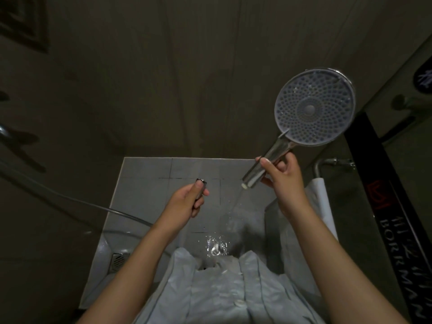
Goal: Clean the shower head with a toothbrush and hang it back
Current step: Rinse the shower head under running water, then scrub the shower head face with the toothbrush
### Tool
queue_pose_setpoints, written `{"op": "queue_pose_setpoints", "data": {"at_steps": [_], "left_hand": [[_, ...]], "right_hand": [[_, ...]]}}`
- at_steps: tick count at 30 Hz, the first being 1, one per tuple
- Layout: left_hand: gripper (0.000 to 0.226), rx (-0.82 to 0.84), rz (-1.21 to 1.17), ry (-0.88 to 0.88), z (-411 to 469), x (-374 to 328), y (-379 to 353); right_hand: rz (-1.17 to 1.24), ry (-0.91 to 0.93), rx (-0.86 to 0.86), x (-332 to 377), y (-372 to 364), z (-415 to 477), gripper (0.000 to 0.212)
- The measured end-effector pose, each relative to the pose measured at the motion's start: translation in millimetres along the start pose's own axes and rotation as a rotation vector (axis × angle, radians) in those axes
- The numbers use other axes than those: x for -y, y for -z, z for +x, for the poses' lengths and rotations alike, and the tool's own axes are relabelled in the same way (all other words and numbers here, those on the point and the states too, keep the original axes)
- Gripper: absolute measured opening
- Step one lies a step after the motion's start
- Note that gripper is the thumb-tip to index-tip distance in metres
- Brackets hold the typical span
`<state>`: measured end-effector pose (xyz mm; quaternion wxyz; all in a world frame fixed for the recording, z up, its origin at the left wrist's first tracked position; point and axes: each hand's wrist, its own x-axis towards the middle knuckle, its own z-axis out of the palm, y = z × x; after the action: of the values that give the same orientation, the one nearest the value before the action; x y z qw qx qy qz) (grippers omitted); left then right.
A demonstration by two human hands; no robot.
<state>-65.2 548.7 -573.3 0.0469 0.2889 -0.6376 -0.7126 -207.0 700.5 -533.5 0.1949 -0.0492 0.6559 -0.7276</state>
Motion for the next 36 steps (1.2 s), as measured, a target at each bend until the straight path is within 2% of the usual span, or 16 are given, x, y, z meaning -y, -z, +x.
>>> {"op": "queue_pose_setpoints", "data": {"at_steps": [6, 10, 15, 17, 21, 29, 36], "left_hand": [[0.031, 0.043, 0.011, -0.068, 8.2, -19.7, -6.8], [0.027, 0.001, -0.011, -0.135, 12.6, -41.3, -15.1], [0.017, -0.028, 0.099, -0.252, 14.7, -59.3, -16.2], [0.016, -0.023, 0.058, -0.25, 15.0, -64.2, -18.5], [0.032, -0.029, -0.008, -0.233, 12.1, -70.2, -23.1], [0.036, -0.096, 0.007, -0.286, 3.8, -78.5, -30.6], [0.031, -0.195, -0.004, -0.31, -3.0, -76.6, -24.4]], "right_hand": [[-0.029, 0.035, 0.062, 10.9, -6.1, -2.0, 0.019], [-0.052, 0.023, 0.153, 15.7, -15.1, -1.6, 0.02], [-0.134, 0.033, 0.292, 24.9, -24.6, -3.3, 0.019], [-0.149, 0.034, 0.329, 28.1, -29.2, -3.3, 0.019], [-0.239, 0.093, 0.36, 31.1, -37.8, -0.4, 0.017], [-0.297, 0.145, 0.503, 25.5, -51.5, 5.6, 0.018], [-0.347, 0.233, 0.509, 22.2, -63.1, 6.0, 0.023]]}}
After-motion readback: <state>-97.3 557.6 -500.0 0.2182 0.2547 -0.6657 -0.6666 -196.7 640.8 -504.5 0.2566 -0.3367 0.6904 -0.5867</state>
